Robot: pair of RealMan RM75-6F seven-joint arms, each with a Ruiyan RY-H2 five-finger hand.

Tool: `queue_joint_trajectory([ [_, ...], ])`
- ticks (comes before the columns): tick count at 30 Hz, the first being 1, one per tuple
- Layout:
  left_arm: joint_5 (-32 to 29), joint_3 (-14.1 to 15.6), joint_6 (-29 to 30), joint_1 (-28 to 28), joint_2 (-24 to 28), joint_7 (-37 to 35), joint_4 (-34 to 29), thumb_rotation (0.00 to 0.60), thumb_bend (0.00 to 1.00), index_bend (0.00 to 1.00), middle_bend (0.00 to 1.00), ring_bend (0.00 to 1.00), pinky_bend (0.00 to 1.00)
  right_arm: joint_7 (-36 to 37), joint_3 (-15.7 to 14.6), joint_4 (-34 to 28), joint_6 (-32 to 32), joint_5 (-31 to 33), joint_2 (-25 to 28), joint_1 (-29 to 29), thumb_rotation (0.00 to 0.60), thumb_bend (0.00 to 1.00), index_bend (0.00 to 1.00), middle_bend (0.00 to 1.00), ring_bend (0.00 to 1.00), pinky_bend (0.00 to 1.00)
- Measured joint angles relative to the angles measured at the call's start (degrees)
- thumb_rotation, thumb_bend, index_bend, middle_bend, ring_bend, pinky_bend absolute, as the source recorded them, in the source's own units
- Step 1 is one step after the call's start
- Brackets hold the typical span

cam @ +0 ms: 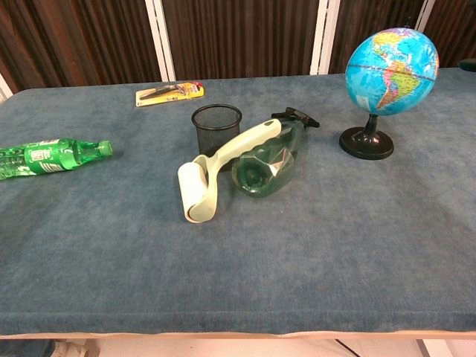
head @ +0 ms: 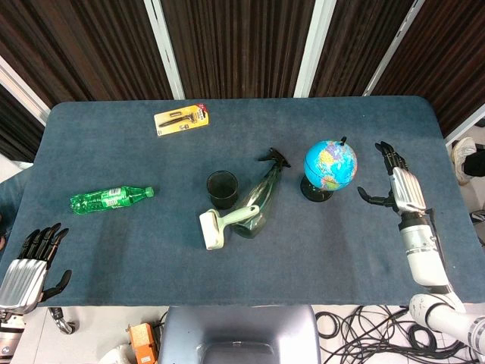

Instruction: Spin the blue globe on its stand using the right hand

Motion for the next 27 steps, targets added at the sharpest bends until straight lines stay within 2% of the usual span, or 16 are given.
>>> queue_joint_trajectory([
  [12,-0.92,-0.41,-1.8,-1.0,-0.52,0.63,0.16,0.6,0.38,0.07,0.0,0.0,0.0,-3.05,0.12,2.27,-0.04,1.65,-2.13,2.79,0.6,0.19,0.0,0.0,0.0,0.01],
  [21,-1.69,-0.64,-2.88,-1.64,-0.63,0.67,0.34,0.6,0.38,0.06,0.0,0.0,0.0,-5.74,0.57,0.06,0.5,1.82,-2.96,4.83,0.6,0.18,0.0,0.0,0.0,0.01],
  [27,-2.0,-0.64,-3.06,-1.68,-0.43,0.52,0.1,0.6,0.38,0.07,0.0,0.0,0.0,-7.33,0.63,0.77,0.85,2.83,-4.32,5.96,0.6,0.18,0.0,0.0,0.0,0.01],
])
